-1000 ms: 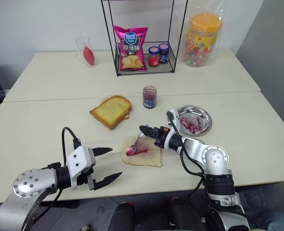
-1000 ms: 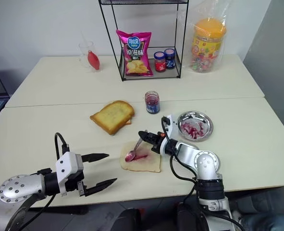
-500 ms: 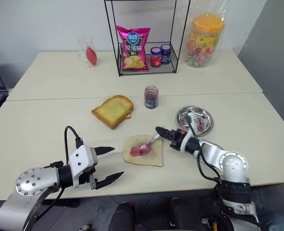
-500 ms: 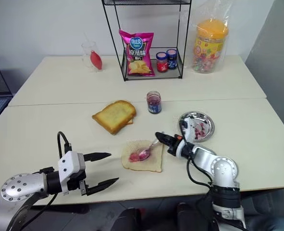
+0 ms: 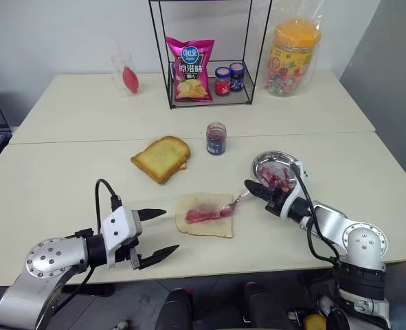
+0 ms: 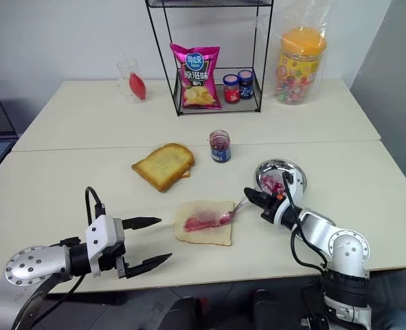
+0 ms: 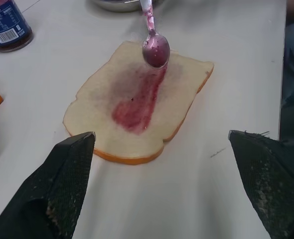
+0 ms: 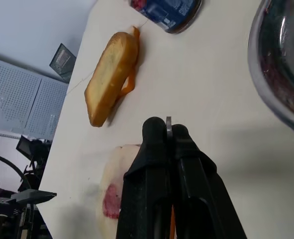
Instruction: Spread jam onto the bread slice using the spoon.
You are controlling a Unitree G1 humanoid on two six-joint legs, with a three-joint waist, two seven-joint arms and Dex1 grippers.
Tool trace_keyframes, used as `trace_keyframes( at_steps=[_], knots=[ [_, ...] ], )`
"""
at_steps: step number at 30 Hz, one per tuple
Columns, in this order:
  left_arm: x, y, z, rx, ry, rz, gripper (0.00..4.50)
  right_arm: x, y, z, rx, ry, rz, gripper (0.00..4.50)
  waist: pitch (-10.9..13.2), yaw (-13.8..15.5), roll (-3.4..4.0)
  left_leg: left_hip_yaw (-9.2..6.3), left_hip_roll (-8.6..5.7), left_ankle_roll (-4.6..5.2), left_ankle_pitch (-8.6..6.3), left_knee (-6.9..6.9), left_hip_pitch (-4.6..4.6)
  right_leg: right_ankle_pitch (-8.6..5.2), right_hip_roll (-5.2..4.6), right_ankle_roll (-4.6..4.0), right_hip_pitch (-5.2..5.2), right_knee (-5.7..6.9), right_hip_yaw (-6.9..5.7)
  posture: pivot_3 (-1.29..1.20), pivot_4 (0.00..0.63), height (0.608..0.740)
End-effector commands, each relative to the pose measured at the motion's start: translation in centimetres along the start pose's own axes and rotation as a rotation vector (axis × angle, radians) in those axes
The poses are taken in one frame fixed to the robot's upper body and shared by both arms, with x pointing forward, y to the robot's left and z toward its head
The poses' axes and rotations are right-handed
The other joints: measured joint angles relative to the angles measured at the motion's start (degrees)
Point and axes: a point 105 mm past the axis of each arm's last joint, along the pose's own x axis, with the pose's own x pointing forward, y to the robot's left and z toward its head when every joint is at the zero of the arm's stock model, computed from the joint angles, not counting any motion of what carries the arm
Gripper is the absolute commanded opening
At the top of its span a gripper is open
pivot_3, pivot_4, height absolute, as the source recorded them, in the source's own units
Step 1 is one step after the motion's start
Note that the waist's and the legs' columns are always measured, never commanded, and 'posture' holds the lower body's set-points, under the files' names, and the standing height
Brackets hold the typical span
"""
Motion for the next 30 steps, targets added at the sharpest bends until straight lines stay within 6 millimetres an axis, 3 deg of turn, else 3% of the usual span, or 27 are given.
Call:
trace_keyframes(
  at_steps=[1, 11, 16, 19, 30],
  knots=[
    [0.2, -0.1, 0.4, 0.028, -0.021, 0.001, 4.50, 0.5, 3.1, 0.6, -0.019, -0.025, 0.099, 0.04, 0.00, -0.04, 0.00, 0.00, 0.00, 0.00, 0.00, -0.01, 0.00, 0.00, 0.01, 0.00, 0.00, 0.00, 0.00, 0.00, 0.150, 0.740],
    [0.3, -0.1, 0.4, 0.032, -0.027, 0.004, 4.50, 1.3, 1.9, -1.9, 0.007, 0.059, 0.064, 0.04, 0.00, -0.03, 0.00, -0.03, 0.03, 0.00, 0.00, -0.05, -0.03, -0.04, 0.06, -0.05, -0.02, 0.00, -0.02, 0.00, 0.150, 0.740],
    [0.4, -0.3, 0.6, 0.029, -0.034, 0.003, 4.50, 0.4, 0.3, -2.7, -0.012, 0.094, 0.014, 0.04, 0.00, -0.08, 0.00, -0.04, 0.04, 0.00, 0.00, -0.06, 0.01, -0.05, 0.06, -0.06, -0.02, 0.03, -0.03, 0.00, 0.150, 0.740],
    [0.4, -0.3, 0.8, 0.024, -0.041, 0.002, 4.50, -0.9, -0.6, -1.8, -0.032, 0.075, -0.016, 0.04, 0.00, 0.09, 0.00, -0.03, 0.03, 0.00, 0.00, -0.06, -0.02, -0.05, 0.06, -0.07, -0.02, 0.01, -0.01, 0.00, 0.150, 0.740],
    [1.3, 0.4, 3.8, 0.024, -0.097, -0.069, 4.50, -0.7, 3.4, 2.7, -0.085, -0.067, 0.109, 0.04, 0.00, -0.02, 0.00, -0.06, 0.02, 0.00, 0.00, -0.02, -0.01, -0.04, 0.08, -0.04, -0.02, 0.05, 0.01, 0.00, 0.150, 0.740]
  ],
)
